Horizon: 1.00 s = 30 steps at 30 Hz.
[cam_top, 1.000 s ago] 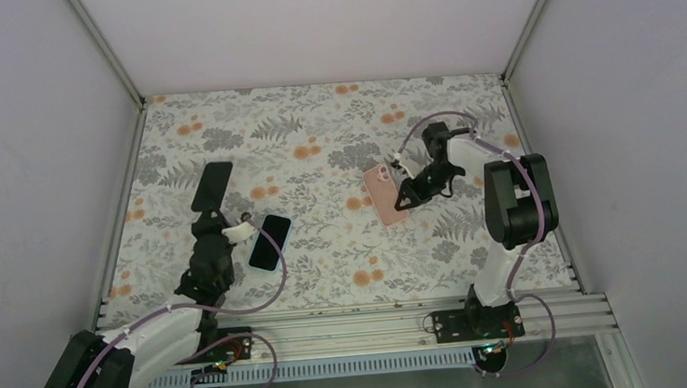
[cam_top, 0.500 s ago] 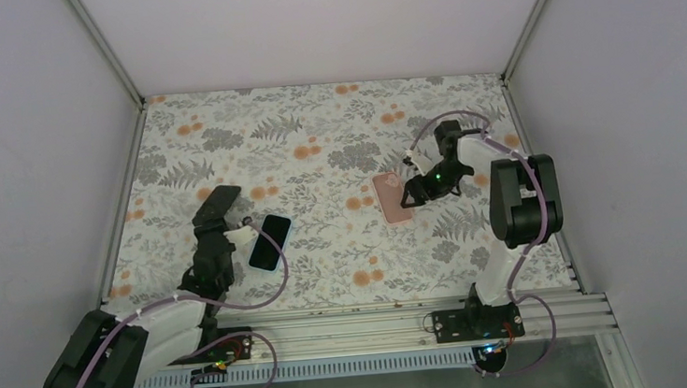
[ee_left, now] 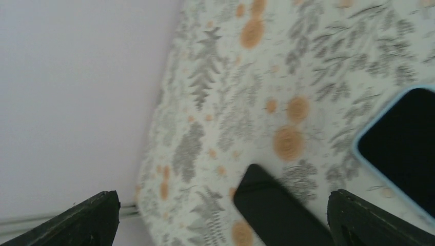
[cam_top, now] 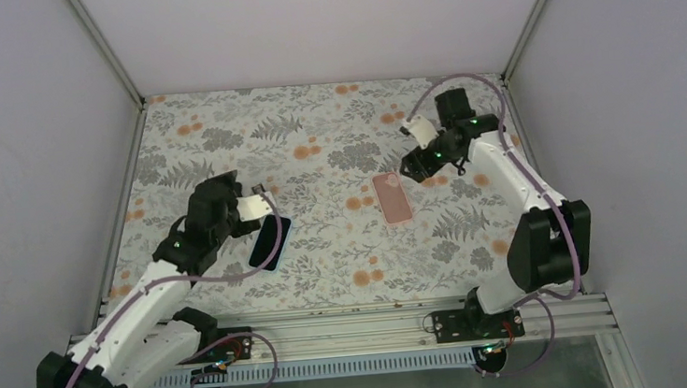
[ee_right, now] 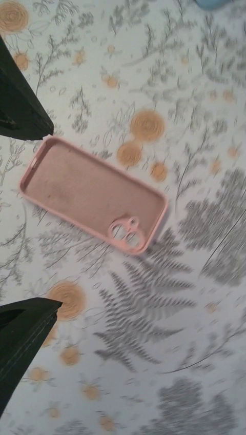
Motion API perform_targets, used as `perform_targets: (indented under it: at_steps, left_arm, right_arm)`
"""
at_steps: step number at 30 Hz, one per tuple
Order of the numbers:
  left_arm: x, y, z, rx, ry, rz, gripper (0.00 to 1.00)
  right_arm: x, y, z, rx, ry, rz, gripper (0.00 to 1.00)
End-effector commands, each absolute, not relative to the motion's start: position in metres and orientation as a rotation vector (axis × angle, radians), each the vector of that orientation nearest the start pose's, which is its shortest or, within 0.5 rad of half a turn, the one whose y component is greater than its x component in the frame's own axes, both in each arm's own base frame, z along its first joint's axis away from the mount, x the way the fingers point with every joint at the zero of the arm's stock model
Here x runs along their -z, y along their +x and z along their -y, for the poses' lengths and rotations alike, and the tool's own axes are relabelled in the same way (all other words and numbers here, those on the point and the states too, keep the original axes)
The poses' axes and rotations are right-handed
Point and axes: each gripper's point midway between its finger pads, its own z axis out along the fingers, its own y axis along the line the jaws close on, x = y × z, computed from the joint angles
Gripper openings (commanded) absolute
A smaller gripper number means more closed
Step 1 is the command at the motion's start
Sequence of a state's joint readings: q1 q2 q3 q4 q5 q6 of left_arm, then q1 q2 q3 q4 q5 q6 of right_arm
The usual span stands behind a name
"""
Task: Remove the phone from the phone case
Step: Place the phone case at the center of the board, then adjust the phone at the center of the board.
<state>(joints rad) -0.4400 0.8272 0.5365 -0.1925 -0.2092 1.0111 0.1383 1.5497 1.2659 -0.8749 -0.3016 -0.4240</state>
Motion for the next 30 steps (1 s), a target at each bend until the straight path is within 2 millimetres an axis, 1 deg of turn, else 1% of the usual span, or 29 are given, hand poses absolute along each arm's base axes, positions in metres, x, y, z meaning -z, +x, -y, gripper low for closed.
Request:
perform_targets:
  at_steps: [1,3,5,7,9,10,11,12,13,14,15,16,18,20,22,25,26,27,29,30]
  left_arm:
    - [-0.153,0.277,0.115,-0.324,1.400,-1.838,1.00]
    - [-0.160,0.288,0.124,-0.263,1.384,-1.857,1.00]
    - [-0.165,0.302,0.132,-0.178,1.367,-1.889,0.99]
    - [-0.164,0.315,0.138,-0.073,1.360,-1.928,0.93]
    - [-0.158,0.328,0.141,0.015,1.357,-1.972,0.82]
    - [-0.158,0.335,0.143,0.058,1.361,-1.992,0.75]
    - [-0.152,0.340,0.144,0.103,1.369,-2.019,0.68]
    - [-0.145,0.345,0.147,0.140,1.380,-2.045,0.56]
    - [-0.139,0.347,0.150,0.182,1.401,-2.066,0.37]
    - [-0.129,0.350,0.153,0.214,1.422,-2.092,0.18]
    - [-0.122,0.352,0.157,0.250,1.441,-2.113,0.05]
    - [-0.115,0.353,0.159,0.281,1.458,-2.133,0.03]
    - [-0.094,0.357,0.162,0.327,1.492,-2.191,0.02]
    - [-0.081,0.361,0.162,0.337,1.511,-2.216,0.02]
    - [-0.069,0.363,0.162,0.358,1.530,-2.245,0.02]
    - [-0.051,0.361,0.162,0.401,1.560,-2.300,0.02]
    - [-0.046,0.360,0.162,0.412,1.568,-2.315,0.02]
    - [-0.042,0.358,0.162,0.420,1.575,-2.326,0.02]
    - [-0.034,0.353,0.161,0.435,1.593,-2.349,0.02]
    - [-0.031,0.350,0.160,0.440,1.599,-2.358,0.02]
  right_arm:
    - [-0.169,0.330,-0.151,-0.321,-1.088,-2.416,0.79]
    - [-0.169,0.312,-0.180,-0.357,-1.213,-2.356,0.77]
    - [-0.170,0.293,-0.205,-0.397,-1.333,-2.280,0.73]
    - [-0.172,0.268,-0.226,-0.461,-1.456,-2.181,0.69]
    - [-0.178,0.243,-0.242,-0.521,-1.558,-2.065,0.63]
    - [-0.181,0.234,-0.248,-0.548,-1.590,-2.016,0.54]
    - [-0.183,0.223,-0.254,-0.582,-1.628,-1.965,0.40]
    - [-0.184,0.215,-0.259,-0.611,-1.651,-1.932,0.18]
    - [-0.182,0.208,-0.265,-0.629,-1.675,-1.906,0.05]
    - [-0.178,0.199,-0.272,-0.645,-1.712,-1.886,0.03]
    - [-0.172,0.192,-0.278,-0.653,-1.752,-1.877,0.03]
    - [-0.165,0.187,-0.283,-0.644,-1.782,-1.880,0.03]
    - [-0.151,0.180,-0.296,-0.632,-1.848,-1.874,0.03]
    - [-0.138,0.173,-0.312,-0.594,-1.918,-1.859,0.03]
    - [-0.126,0.164,-0.331,-0.569,-1.997,-1.841,0.03]
    - [-0.115,0.154,-0.366,-0.560,-2.074,-1.787,0.03]
    - [-0.109,0.151,-0.377,-0.559,-2.095,-1.772,0.03]
    - [-0.107,0.144,-0.389,-0.567,-2.121,-1.741,0.03]
    - [-0.096,0.140,-0.407,-0.565,-2.157,-1.718,0.03]
    - [-0.094,0.138,-0.416,-0.566,-2.168,-1.704,0.03]
